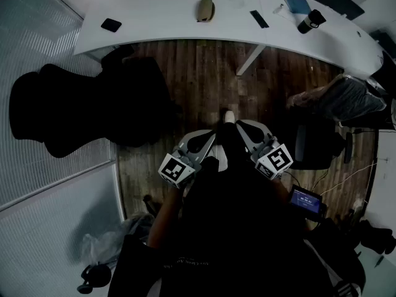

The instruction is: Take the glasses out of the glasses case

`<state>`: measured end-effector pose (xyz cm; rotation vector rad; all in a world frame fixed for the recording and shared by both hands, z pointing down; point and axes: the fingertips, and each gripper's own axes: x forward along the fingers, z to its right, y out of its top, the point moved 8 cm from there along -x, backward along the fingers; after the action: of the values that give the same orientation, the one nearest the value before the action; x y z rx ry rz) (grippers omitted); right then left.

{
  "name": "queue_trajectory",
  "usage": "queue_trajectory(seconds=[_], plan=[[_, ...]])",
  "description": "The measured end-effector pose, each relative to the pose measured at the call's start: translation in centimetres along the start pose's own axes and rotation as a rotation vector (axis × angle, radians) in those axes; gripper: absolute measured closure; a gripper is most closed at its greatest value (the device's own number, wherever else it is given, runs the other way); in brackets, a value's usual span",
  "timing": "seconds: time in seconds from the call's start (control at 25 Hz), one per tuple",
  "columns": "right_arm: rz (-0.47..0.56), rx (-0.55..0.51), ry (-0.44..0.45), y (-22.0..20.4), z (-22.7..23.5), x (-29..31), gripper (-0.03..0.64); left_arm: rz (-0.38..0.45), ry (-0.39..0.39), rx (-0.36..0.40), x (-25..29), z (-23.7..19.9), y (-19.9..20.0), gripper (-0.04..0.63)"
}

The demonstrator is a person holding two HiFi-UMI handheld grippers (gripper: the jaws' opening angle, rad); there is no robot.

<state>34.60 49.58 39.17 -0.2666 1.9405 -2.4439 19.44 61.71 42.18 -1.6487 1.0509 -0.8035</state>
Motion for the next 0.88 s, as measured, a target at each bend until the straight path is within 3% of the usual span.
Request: queue_trajectory(seconds=[0.24,0.4,0.88], plan=[[-0.018,0.002,0.006,0.9,5.2,2.6,0.609,-0.005,0.086,-0.042,3.2,-2.2,1.1,0.588],[-0.005,0.020,0.014,2.1,8.4,4.0,0.609,-0.017,0.095,-0.025,5.7,-4.2,1.2,0.588],[-0.024,0.093,0.023,3.2,16.4,6.2,0.609,-0.102,0.164,-0.072,13.4,-8.1,2.9,0.588]])
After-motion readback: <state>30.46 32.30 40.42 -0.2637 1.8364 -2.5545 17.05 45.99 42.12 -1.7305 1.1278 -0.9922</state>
